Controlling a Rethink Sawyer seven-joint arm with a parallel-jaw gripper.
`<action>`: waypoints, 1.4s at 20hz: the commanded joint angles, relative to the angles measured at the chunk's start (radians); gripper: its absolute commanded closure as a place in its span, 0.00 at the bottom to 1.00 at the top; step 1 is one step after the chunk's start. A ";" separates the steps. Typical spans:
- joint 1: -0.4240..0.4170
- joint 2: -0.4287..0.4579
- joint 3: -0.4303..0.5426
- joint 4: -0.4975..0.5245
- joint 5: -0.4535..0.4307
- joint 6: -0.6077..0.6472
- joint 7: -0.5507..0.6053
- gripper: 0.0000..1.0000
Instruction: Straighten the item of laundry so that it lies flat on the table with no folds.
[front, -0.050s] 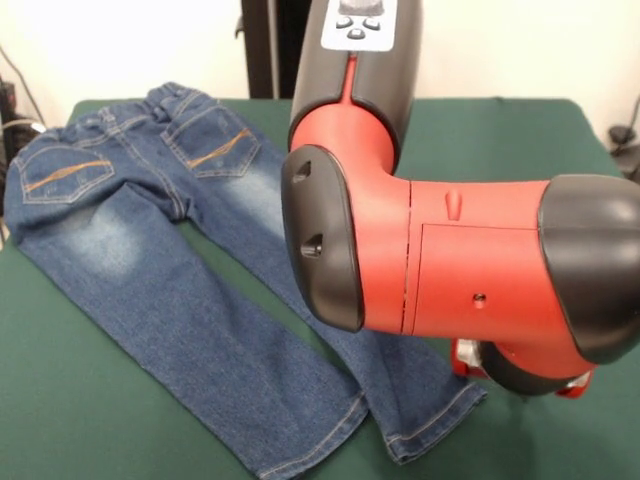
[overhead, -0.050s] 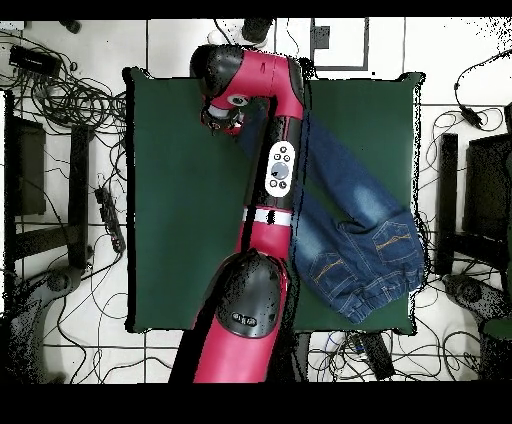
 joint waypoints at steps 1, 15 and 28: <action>-0.002 0.027 -0.034 0.114 -0.010 -0.093 -0.303 0.00; 0.030 -0.001 0.122 0.026 -0.278 0.061 -0.360 0.00; 0.037 -0.027 0.246 0.016 -0.416 0.158 -0.346 0.00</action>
